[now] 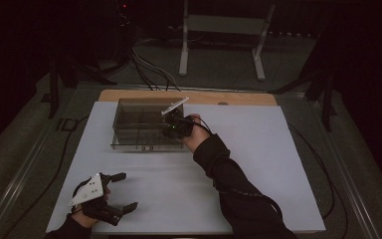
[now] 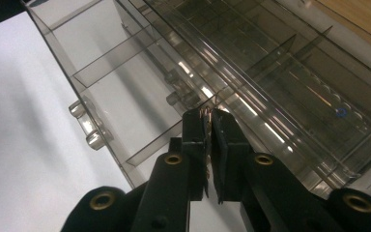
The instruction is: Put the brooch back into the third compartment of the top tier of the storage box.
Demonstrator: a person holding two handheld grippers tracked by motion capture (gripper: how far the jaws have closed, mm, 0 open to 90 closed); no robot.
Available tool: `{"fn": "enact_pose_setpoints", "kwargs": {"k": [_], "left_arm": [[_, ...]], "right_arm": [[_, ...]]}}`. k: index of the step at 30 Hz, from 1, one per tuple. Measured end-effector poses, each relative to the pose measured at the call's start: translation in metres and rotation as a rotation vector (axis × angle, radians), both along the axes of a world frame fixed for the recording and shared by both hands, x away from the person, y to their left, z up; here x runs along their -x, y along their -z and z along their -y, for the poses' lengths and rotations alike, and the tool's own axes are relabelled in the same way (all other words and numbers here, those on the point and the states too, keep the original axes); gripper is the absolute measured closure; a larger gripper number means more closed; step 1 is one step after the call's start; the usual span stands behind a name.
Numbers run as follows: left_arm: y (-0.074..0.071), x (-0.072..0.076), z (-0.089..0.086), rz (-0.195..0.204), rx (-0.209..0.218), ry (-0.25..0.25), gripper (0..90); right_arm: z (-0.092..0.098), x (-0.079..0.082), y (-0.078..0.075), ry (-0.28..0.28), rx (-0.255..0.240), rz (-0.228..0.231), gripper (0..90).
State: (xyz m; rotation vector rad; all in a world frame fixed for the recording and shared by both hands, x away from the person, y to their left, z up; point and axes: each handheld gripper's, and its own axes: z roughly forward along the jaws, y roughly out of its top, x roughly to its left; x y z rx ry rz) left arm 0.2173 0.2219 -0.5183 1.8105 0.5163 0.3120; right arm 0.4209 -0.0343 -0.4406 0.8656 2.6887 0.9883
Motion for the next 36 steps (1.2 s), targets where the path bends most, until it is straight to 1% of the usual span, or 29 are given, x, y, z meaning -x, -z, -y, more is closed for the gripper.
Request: {"fn": "enact_pose_setpoints", "kwargs": {"k": [3,5,7,9,12,13,17,20,23,26,27,30,36], "left_arm": [[0.000,0.000,0.000,-0.001,0.004,-0.001,0.6],[0.000,0.000,0.000,0.000,-0.003,0.000,0.6],[0.000,0.000,0.000,0.001,0.000,0.002,0.6],[0.000,0.000,0.001,0.000,0.005,0.001,0.6],[0.000,0.000,0.001,0.000,-0.002,0.002,0.6],[0.000,0.000,0.000,-0.001,0.001,0.000,0.6],[0.000,0.000,0.001,0.000,-0.003,0.002,0.6],[0.000,0.000,0.001,-0.002,0.005,0.000,0.6],[0.000,0.001,0.001,-0.001,-0.001,0.002,0.6],[0.000,0.000,0.000,-0.001,0.003,0.000,0.6],[0.000,0.000,0.000,-0.001,0.003,0.000,0.6],[-0.001,0.001,0.001,0.001,0.005,-0.001,0.6],[-0.001,0.000,0.001,0.001,0.001,0.002,0.6]], "right_arm": [[-0.001,0.000,0.000,0.006,0.005,-0.004,84.3],[-0.001,-0.001,0.000,0.015,0.001,-0.011,80.9],[-0.002,0.000,-0.001,0.016,0.004,0.000,79.5],[0.000,0.000,-0.002,0.021,-0.003,0.001,76.3],[0.002,0.003,-0.007,0.025,-0.028,0.015,70.5],[0.003,0.003,-0.009,0.023,-0.032,0.018,69.8],[0.006,0.006,-0.015,0.020,-0.043,0.025,64.5],[0.008,0.009,-0.018,0.018,-0.052,0.036,57.7],[0.009,0.012,-0.022,0.013,-0.075,0.046,51.1],[0.009,0.014,-0.025,0.004,-0.087,0.062,43.7],[0.009,0.014,-0.025,0.004,-0.087,0.062,43.7],[0.009,0.018,-0.028,0.003,-0.092,0.080,34.5],[0.011,0.022,-0.035,-0.005,-0.102,0.093,20.0]]}}
